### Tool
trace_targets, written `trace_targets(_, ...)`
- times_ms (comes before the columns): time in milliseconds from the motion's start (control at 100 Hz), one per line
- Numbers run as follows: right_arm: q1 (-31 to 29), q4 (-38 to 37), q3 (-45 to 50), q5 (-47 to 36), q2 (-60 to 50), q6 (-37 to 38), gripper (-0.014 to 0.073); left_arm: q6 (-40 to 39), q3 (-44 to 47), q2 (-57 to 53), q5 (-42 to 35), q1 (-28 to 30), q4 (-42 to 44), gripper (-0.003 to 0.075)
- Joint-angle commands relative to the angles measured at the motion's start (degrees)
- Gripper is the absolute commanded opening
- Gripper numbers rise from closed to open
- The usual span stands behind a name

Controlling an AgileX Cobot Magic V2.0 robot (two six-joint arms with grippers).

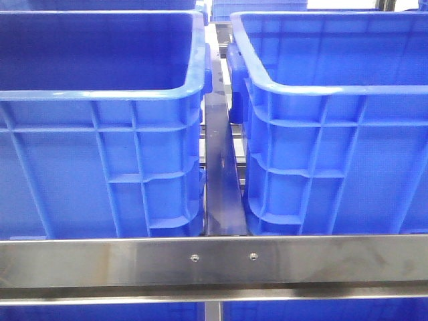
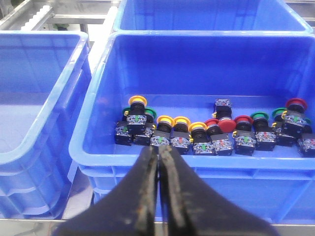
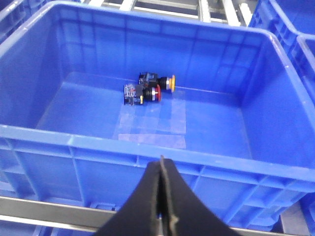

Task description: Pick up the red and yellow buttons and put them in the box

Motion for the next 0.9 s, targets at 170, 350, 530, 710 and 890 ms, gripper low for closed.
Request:
trace_targets(170, 0.05, -0.5, -1.28, -4.01, 0.71, 0.02, -0.0068, -0.51, -1.27, 0.9, -4.46, 0.09, 0.58, -0.0019)
trace_targets(350, 0.05, -0.5, -1.28, -4.07, 0.71, 0.02, -0.0068, -0.51, -1.27, 0.9, -4.46, 0.09, 0.58, -0.0019)
trace_targets(530, 0.05, -0.7, -1.28, -4.58, 0.71, -0.04, -0.0068, -0.51, -1.27, 0.9, -4.46, 0.09, 0.58, -0.0019)
trace_targets(710, 0.05, -0.7, -1.28, -4.58, 0.71, -0.04, -0.0068, -0.51, -1.27, 0.9, -4.46, 0.09, 0.58, -0.0019)
trace_targets(890, 0.05, -0.97, 0.0, -9.53, 0.33, -0.04, -0.0068, -0.51, -1.27, 0.9, -4.46, 0.09, 0.58, -0.0019)
